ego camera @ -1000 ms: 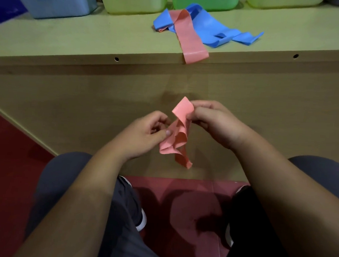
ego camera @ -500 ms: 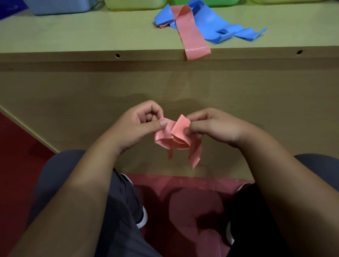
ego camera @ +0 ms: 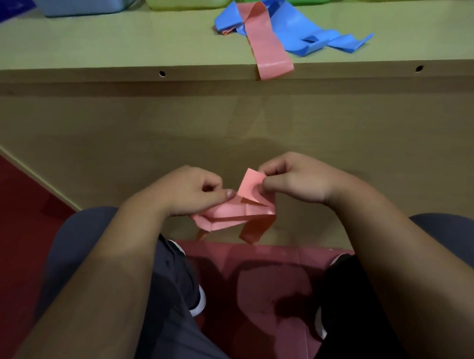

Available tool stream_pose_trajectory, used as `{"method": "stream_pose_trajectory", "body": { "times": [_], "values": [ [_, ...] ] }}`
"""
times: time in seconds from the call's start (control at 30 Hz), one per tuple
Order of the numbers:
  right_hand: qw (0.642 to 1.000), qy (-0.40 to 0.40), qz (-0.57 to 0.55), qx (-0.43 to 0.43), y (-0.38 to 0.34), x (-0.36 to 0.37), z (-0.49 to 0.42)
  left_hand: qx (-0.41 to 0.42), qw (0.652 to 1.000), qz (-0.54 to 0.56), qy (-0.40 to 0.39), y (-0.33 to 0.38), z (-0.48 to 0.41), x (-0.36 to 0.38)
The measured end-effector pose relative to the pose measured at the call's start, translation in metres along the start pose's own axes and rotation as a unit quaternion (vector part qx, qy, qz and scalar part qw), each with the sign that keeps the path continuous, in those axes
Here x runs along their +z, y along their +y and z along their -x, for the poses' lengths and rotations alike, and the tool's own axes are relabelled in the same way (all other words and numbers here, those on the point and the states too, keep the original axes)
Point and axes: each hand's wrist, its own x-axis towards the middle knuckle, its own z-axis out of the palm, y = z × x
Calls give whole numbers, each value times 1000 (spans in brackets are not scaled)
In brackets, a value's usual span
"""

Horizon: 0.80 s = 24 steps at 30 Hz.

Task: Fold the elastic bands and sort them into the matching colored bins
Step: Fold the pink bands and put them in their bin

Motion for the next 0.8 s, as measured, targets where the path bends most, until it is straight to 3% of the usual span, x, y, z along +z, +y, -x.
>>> {"method": "stream_pose_trajectory", "body": {
  "times": [0.23, 0.4, 0.67, 0.8],
  "values": [
    [981, 54, -179, -43, 3, -1, -4, -78, 995, 40, -44, 1, 0, -6],
    [966, 69, -236, -77, 2, 2, -6, 1, 978, 205, -28, 1, 3, -10],
    [954, 88, -279, -71, 2, -6, -1, 53, 873, 484, 22, 6, 5, -11],
    [948, 74, -305, -51, 0, -5, 3, 56, 902, 428, -6, 7, 7, -11]
  ]
}}
